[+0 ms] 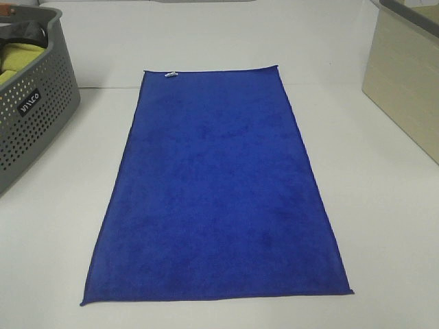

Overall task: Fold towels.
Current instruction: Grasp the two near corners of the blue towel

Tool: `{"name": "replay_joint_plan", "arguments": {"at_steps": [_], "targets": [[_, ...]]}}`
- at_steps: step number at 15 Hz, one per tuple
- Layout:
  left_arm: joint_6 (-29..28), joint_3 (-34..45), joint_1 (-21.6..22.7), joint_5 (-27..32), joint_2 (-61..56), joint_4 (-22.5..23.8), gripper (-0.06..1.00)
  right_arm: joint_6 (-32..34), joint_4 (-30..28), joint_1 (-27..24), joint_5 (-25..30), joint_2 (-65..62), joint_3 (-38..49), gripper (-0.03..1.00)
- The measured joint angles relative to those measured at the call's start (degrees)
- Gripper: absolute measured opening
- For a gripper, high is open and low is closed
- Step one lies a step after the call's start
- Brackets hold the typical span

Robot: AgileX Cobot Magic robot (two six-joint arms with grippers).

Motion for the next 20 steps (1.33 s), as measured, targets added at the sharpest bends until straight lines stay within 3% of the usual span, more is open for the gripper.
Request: {"name": "replay_joint_plan", "arguments": {"at_steps": [20], "targets": [[0.00, 0.00, 0.00, 0.00, 0.00, 0.00, 0.71, 0.00, 0.00, 0.00, 0.00, 0.00, 0.00, 0.82]]}}
